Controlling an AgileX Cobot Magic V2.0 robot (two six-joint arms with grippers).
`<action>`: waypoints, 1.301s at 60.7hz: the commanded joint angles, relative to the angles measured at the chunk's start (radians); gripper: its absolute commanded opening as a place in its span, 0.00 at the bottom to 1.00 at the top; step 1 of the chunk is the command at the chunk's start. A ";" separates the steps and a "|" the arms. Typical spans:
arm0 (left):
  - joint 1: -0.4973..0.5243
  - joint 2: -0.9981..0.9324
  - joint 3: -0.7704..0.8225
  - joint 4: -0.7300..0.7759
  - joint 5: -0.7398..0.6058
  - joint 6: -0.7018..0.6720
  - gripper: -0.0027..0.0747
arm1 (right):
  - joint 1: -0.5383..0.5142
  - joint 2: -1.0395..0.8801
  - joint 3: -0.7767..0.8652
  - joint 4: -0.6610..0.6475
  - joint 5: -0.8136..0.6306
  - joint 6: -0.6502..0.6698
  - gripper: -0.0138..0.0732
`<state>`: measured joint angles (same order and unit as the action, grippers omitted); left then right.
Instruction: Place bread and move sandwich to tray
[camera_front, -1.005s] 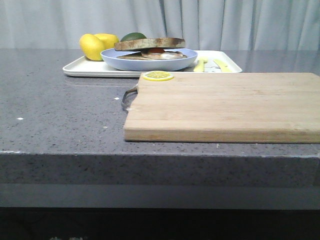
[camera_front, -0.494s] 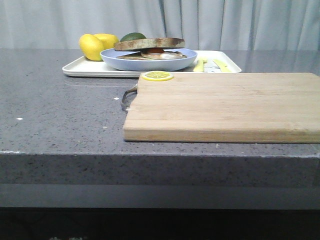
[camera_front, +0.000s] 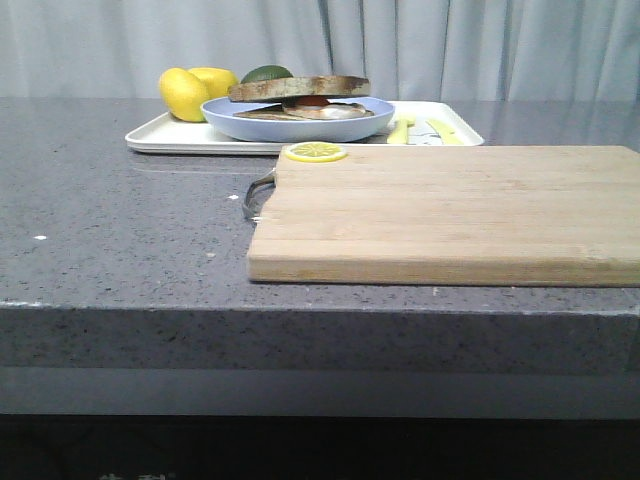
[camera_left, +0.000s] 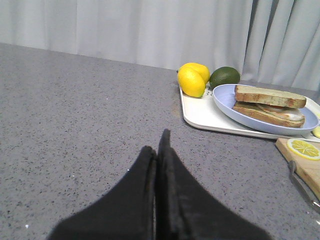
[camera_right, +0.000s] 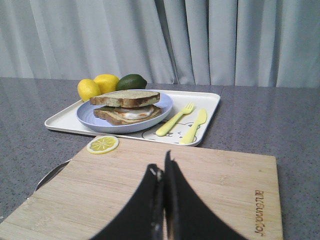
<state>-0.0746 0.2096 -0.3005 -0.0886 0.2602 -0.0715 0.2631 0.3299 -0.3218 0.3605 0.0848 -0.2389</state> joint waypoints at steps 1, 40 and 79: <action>0.003 -0.073 0.027 0.001 -0.086 -0.009 0.01 | 0.000 0.007 -0.029 0.005 -0.085 0.000 0.09; 0.003 -0.236 0.306 0.001 -0.187 -0.009 0.01 | 0.000 0.007 -0.029 0.005 -0.085 0.000 0.09; 0.003 -0.236 0.306 0.001 -0.192 -0.009 0.01 | 0.000 0.007 -0.029 0.005 -0.085 0.000 0.09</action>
<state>-0.0741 -0.0043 0.0038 -0.0853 0.1529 -0.0732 0.2631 0.3299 -0.3218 0.3605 0.0848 -0.2389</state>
